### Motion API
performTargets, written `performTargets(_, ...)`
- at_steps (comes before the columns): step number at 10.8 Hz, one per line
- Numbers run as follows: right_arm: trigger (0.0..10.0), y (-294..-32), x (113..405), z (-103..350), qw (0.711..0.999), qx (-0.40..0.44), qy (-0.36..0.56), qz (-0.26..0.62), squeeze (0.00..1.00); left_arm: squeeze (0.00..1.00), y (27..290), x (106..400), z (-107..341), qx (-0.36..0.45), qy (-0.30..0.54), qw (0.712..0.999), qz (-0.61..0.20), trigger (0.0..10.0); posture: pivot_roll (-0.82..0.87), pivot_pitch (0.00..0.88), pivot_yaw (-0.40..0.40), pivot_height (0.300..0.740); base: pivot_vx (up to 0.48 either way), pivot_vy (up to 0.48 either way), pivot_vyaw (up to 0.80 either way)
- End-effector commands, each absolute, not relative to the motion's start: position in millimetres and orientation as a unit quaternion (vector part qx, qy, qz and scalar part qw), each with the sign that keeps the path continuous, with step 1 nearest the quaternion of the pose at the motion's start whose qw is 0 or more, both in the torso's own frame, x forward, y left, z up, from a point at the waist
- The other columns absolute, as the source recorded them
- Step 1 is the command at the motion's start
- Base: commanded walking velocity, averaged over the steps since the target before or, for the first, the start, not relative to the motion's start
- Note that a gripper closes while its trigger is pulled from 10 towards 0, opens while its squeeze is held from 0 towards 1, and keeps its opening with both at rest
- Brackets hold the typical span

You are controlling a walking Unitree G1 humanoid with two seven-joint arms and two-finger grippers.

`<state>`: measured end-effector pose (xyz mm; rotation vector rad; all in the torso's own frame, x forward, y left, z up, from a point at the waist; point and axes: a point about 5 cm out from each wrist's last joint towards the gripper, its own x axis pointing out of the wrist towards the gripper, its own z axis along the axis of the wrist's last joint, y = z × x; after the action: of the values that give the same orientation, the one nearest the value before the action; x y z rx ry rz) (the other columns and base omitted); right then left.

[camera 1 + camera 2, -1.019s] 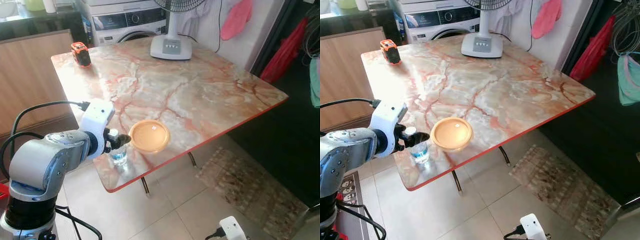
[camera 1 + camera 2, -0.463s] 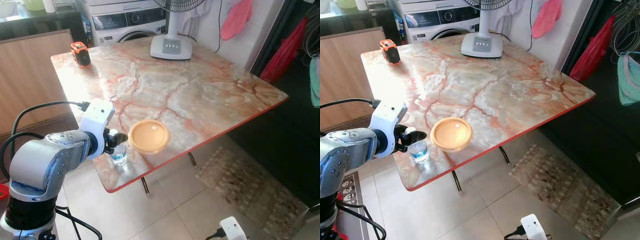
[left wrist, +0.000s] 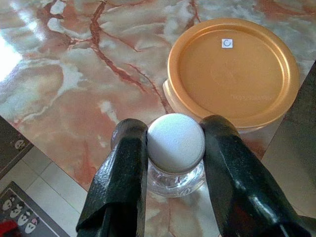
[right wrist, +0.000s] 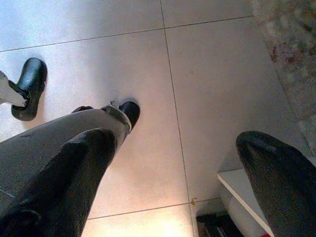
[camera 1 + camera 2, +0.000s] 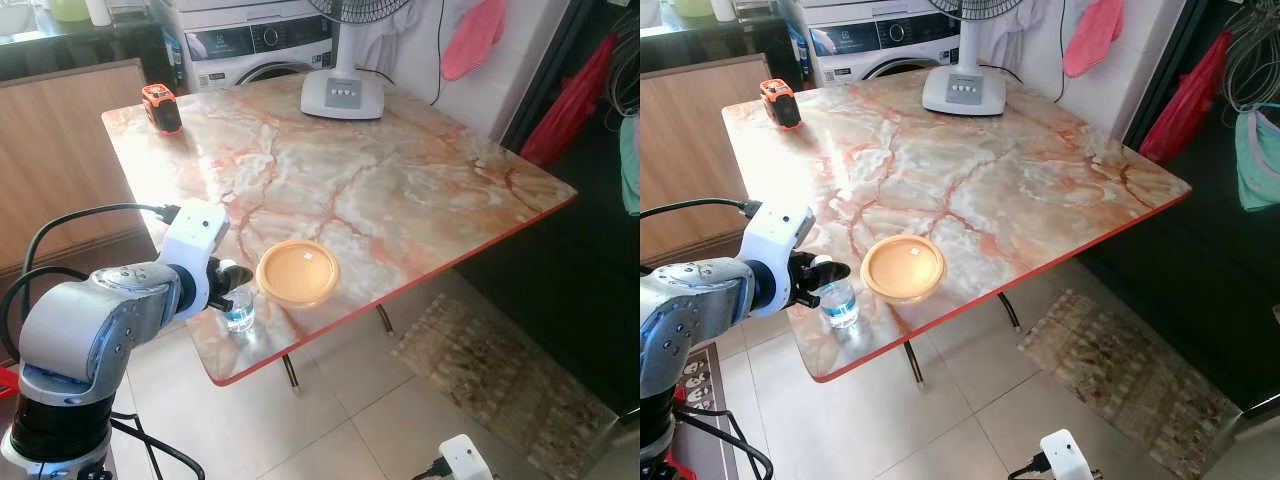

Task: Restocking fridge

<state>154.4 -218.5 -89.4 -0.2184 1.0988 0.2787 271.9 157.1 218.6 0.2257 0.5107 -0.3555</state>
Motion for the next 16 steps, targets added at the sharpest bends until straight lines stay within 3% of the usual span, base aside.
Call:
performTargets(1,10.0,-222.8,153.5,-89.0,0.835,-0.107,0.524,0.129,0.00,0.00,157.7,269.5,213.9,0.114,0.262,0.942,-0.176,0.0,0.10,0.041,-0.080,0.740,0.000,0.000,0.00)
performTargets(4,10.0,-222.9,153.3,-89.0,0.834,-0.109,0.525,0.133,0.00,0.00,160.7,271.5,215.8,0.115,0.252,0.948,-0.157,0.0,0.10,0.040,-0.084,0.740,0.000,0.000,0.00)
performTargets(5,10.0,-223.3,153.1,-89.0,0.833,-0.109,0.525,0.134,0.00,0.00,170.8,277.3,224.2,0.136,0.225,0.959,-0.110,0.0,0.11,0.041,-0.086,0.740,0.000,0.000,0.00)
performTargets(6,10.0,-223.3,153.1,-89.0,0.833,-0.110,0.525,0.134,0.00,0.00,179.3,283.1,234.2,0.144,0.193,0.968,-0.066,0.7,0.11,0.041,-0.086,0.740,0.000,0.000,0.00)
performTargets(7,10.0,-223.4,152.9,-89.0,0.833,-0.110,0.525,0.134,0.00,0.00,183.2,286.3,242.5,0.139,0.163,0.976,-0.042,10.0,0.11,0.041,-0.086,0.740,0.000,0.000,0.00)
performTargets(10,10.0,-222.8,152.1,-89.4,0.834,-0.106,0.525,0.134,0.00,0.00,189.8,295.6,268.1,0.151,-0.023,0.988,0.024,10.0,0.10,0.043,-0.080,0.740,0.000,0.000,0.00)
performTargets(12,10.0,-223.2,152.0,-89.1,0.848,-0.087,0.511,0.111,0.00,0.00,194.2,292.9,251.3,0.122,-0.094,0.987,0.049,10.0,0.09,0.040,-0.079,0.740,0.000,0.000,0.00)
performTargets(13,10.0,-223.5,150.5,-89.6,0.859,-0.052,0.503,0.078,0.00,0.00,190.8,287.4,239.4,0.190,-0.145,0.969,0.062,10.0,0.09,0.036,-0.076,0.740,0.000,0.000,0.00)
performTargets(16,10.0,-219.7,148.6,-90.6,0.869,-0.019,0.490,0.060,0.00,0.00,195.9,270.5,201.0,0.210,-0.195,0.951,0.114,10.0,0.08,0.025,-0.065,0.740,0.000,0.000,0.00)
